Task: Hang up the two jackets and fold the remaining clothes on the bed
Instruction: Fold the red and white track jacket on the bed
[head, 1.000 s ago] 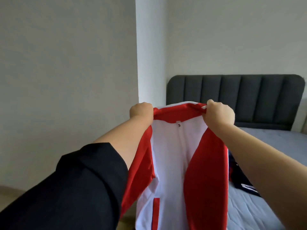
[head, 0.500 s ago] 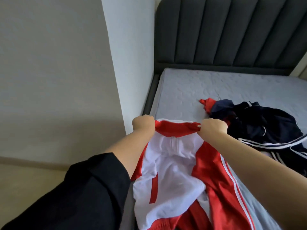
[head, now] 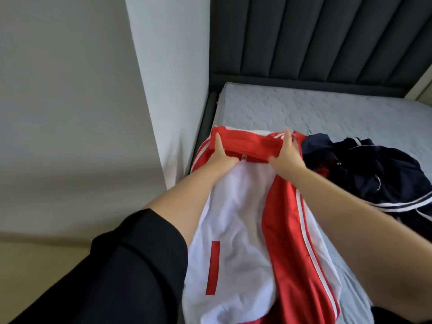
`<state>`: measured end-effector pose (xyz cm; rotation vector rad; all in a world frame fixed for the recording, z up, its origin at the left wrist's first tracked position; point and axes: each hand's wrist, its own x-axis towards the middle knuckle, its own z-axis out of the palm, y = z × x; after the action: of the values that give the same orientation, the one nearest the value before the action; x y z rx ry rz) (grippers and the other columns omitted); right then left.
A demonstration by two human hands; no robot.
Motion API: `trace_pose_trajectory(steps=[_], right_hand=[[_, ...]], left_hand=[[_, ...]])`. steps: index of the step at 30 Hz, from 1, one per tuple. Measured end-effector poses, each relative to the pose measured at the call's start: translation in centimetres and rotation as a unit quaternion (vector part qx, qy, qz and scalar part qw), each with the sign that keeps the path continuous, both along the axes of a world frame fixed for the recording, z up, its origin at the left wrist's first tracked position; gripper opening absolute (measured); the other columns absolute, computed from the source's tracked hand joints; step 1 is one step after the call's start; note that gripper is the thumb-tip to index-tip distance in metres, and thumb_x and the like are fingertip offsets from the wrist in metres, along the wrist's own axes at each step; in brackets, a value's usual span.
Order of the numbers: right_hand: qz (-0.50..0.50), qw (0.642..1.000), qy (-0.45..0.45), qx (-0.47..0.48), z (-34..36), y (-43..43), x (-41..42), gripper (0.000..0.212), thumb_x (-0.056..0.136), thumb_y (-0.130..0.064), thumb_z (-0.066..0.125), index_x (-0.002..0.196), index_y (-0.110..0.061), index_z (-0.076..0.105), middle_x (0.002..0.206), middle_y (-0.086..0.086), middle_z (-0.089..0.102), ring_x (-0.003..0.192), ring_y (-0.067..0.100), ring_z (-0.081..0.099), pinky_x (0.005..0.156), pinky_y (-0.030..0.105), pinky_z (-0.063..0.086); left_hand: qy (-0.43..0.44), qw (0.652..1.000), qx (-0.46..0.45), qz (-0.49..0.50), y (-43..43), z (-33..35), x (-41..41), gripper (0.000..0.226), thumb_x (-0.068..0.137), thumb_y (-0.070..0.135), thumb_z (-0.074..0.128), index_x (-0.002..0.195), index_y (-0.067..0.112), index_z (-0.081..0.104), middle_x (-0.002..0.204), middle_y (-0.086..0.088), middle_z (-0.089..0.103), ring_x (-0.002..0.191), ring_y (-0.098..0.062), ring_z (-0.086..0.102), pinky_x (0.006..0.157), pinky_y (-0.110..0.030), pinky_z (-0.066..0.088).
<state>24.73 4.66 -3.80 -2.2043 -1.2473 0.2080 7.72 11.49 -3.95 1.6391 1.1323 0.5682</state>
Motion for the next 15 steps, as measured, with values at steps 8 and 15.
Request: trace_pose_trajectory(steps=[8, 15], right_hand=[[0.080, 0.964, 0.034, -0.250, -17.3, -13.5, -7.6, 0.061, 0.091, -0.022, 0.050, 0.145, -0.008, 0.025, 0.155, 0.013, 0.019, 0.143, 0.025, 0.019, 0.116, 0.037, 0.016], [-0.126, 0.989, -0.051, -0.056, -18.3, -21.8, -8.5, 0.064, 0.081, -0.031, 0.067, 0.133, -0.003, 0.044, 0.139, 0.021, 0.040, 0.121, 0.039, 0.042, 0.098, 0.044, 0.033]], left_hand=[[0.309, 0.931, 0.024, -0.195, -12.7, -14.0, -3.3, 0.042, 0.091, 0.018, 0.047, 0.132, 0.009, 0.042, 0.134, -0.014, 0.046, 0.124, -0.030, 0.045, 0.100, -0.039, 0.040], [0.326, 0.908, 0.167, -0.203, -20.0, -18.6, -5.2, 0.053, 0.098, 0.036, 0.036, 0.147, 0.019, 0.024, 0.156, 0.001, 0.014, 0.144, -0.017, 0.007, 0.116, -0.047, 0.012]])
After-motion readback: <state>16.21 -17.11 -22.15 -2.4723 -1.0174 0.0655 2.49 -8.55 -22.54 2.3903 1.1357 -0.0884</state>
